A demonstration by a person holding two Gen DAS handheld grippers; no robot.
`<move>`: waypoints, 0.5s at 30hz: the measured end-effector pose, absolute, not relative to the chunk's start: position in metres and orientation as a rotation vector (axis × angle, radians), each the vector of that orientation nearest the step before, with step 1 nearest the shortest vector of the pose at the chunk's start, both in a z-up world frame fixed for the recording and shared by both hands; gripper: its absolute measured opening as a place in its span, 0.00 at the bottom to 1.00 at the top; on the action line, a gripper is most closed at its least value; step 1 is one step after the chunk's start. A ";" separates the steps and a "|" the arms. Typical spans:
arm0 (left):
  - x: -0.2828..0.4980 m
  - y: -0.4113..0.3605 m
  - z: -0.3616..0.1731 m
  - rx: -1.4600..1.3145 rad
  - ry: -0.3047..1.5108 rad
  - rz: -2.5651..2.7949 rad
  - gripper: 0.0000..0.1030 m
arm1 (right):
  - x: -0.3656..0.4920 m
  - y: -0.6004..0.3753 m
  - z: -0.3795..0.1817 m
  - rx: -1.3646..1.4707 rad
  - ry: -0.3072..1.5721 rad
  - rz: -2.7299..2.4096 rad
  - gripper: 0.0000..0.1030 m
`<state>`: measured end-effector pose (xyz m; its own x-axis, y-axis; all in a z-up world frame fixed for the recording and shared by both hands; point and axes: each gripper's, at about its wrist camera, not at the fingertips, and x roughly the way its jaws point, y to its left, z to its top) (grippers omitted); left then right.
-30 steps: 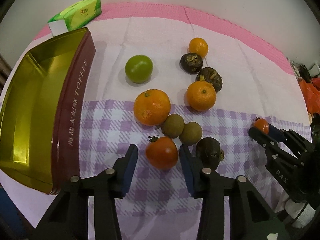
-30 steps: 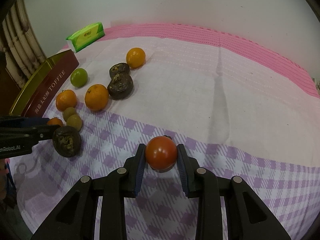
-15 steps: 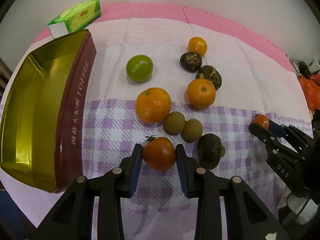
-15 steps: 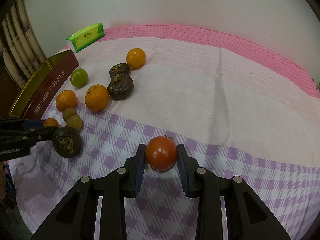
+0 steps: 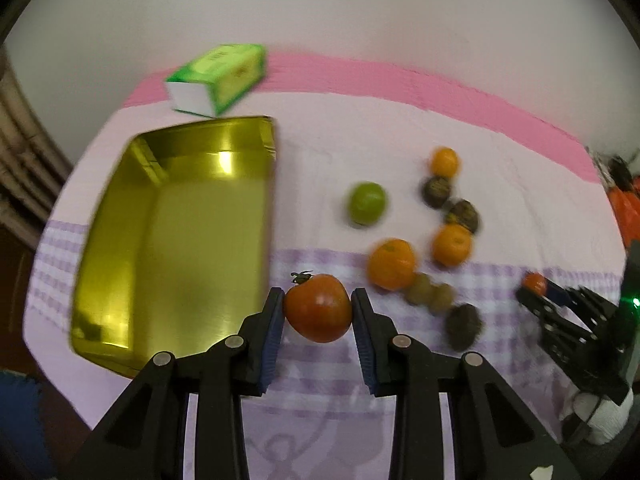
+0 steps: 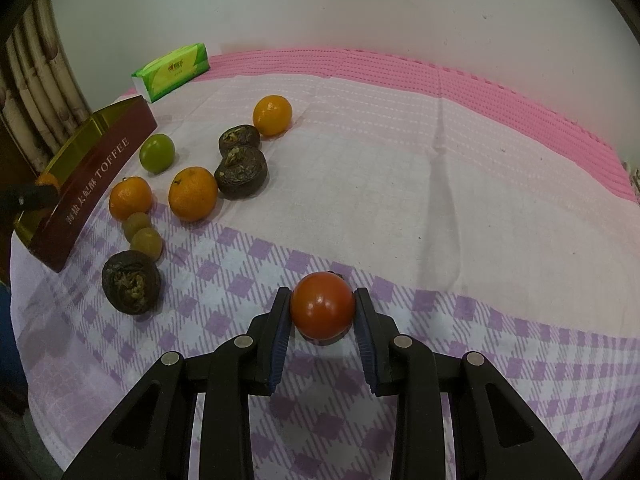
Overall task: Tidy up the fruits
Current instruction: 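Carry the left tool's tomato over the gold tin and lower it inside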
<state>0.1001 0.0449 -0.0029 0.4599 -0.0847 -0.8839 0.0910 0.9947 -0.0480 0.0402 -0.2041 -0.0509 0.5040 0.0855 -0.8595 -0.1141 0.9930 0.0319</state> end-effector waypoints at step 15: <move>0.117 0.155 -0.040 -0.063 1.159 0.151 0.29 | 0.041 -0.200 -0.051 -0.054 1.034 0.102 0.31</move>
<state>0.1172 0.1552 -0.0405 0.3917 0.0862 -0.9161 -0.1507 0.9882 0.0285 0.0407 -0.2004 -0.0515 0.5071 0.0588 -0.8599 -0.1099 0.9939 0.0032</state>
